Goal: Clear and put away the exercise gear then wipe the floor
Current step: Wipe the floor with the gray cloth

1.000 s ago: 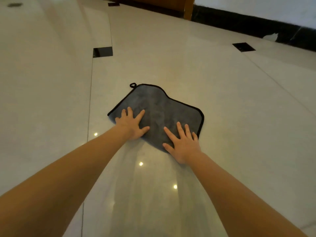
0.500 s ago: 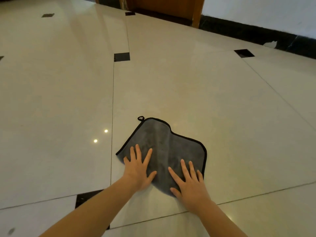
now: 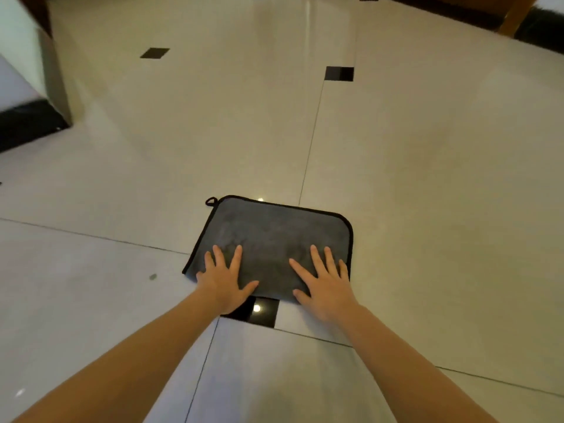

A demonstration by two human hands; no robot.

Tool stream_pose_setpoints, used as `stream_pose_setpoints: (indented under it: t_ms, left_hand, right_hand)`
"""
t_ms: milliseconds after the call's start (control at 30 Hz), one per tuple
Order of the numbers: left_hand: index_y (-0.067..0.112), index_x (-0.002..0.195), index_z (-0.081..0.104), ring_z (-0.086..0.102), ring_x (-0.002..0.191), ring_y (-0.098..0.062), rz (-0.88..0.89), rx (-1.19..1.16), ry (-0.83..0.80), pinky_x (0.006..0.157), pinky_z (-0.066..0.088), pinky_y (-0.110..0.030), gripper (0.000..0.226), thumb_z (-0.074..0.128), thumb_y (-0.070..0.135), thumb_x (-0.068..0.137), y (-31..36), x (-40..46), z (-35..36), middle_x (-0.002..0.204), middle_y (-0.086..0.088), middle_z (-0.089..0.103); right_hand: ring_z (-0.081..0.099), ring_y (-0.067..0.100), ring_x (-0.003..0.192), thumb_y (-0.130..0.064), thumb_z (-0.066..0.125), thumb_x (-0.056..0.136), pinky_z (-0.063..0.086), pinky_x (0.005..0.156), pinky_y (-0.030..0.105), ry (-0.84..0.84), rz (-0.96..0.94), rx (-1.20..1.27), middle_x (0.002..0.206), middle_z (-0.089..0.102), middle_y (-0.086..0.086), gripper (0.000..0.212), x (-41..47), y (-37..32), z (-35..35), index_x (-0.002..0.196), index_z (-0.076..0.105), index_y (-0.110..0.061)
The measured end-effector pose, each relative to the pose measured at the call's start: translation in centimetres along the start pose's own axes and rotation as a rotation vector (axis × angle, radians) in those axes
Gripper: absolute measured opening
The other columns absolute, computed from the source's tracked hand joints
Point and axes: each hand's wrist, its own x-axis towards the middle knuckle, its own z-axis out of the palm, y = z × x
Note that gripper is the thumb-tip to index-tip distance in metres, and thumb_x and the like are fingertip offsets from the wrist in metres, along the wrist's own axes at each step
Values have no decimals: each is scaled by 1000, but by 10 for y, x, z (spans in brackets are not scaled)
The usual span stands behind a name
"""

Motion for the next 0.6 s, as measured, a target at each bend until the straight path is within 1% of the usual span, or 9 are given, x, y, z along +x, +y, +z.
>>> stream_pose_setpoints:
  t_ms: [133,200,333,400,467,500,533,567,600]
  left_hand:
    - [24,147,-19,-6,142,-41,-99,-110,-40,114,19,-51,85,31,63,89,-65,-8,12,154,-21,-15]
    - [24,146,-19,-4,142,-41,-121,-108,-32,114,19,-50,85,31,62,90,-88,-20,24,154,-21,-13]
    - [20,143,-26,-3,142,-41,-20,22,-20,114,21,-48,90,30,64,89,-116,-30,35,154,-21,-13]
    - [15,136,-35,-3,142,-41,42,96,-28,114,22,-46,95,29,66,88,-121,-26,32,154,-21,-16]
    - [9,126,-39,-4,143,-41,79,142,-29,115,23,-45,98,26,70,86,-126,-23,28,153,-21,-18]
    - [8,124,-40,-4,143,-41,94,156,-27,114,24,-45,100,20,76,82,-129,-21,26,153,-21,-19]
    - [7,124,-39,-4,142,-41,113,161,-24,114,25,-46,104,8,85,73,-131,-21,24,153,-21,-18]
    - [7,126,-37,-3,142,-41,130,153,-17,113,27,-47,111,-8,90,58,-132,-21,24,153,-22,-17]
    - [8,129,-33,-2,142,-42,138,135,-8,111,28,-49,119,-22,91,45,-133,-20,27,154,-23,-14]
  right_hand:
    - [-19,37,141,-51,35,95,-6,113,54,-38,-77,-5,157,-16,9,62,26,-69,3,148,3,-39]
    - [-21,38,140,-50,35,95,-9,112,56,-4,-121,-27,156,-18,11,62,25,-101,12,148,4,-39]
    - [-29,34,137,-46,34,96,-21,107,52,57,-239,24,156,-19,10,58,12,-139,33,148,8,-39]
    - [-29,33,137,-44,36,96,-21,109,52,74,-272,72,156,-18,9,57,10,-143,36,148,11,-39]
    - [-27,33,139,-45,35,96,-17,112,54,77,-276,88,157,-18,8,57,12,-141,35,148,12,-39]
    - [-27,33,139,-45,34,96,-16,112,54,73,-270,92,156,-19,7,57,12,-141,36,148,12,-39]
    - [-28,33,139,-45,33,97,-17,112,54,71,-262,100,156,-20,7,56,12,-142,36,148,11,-39]
    - [-29,32,139,-45,33,97,-17,112,53,66,-256,109,156,-20,7,56,11,-142,36,148,11,-39]
    - [-30,32,138,-45,32,97,-18,111,53,60,-254,112,156,-21,7,56,12,-143,36,148,10,-39]
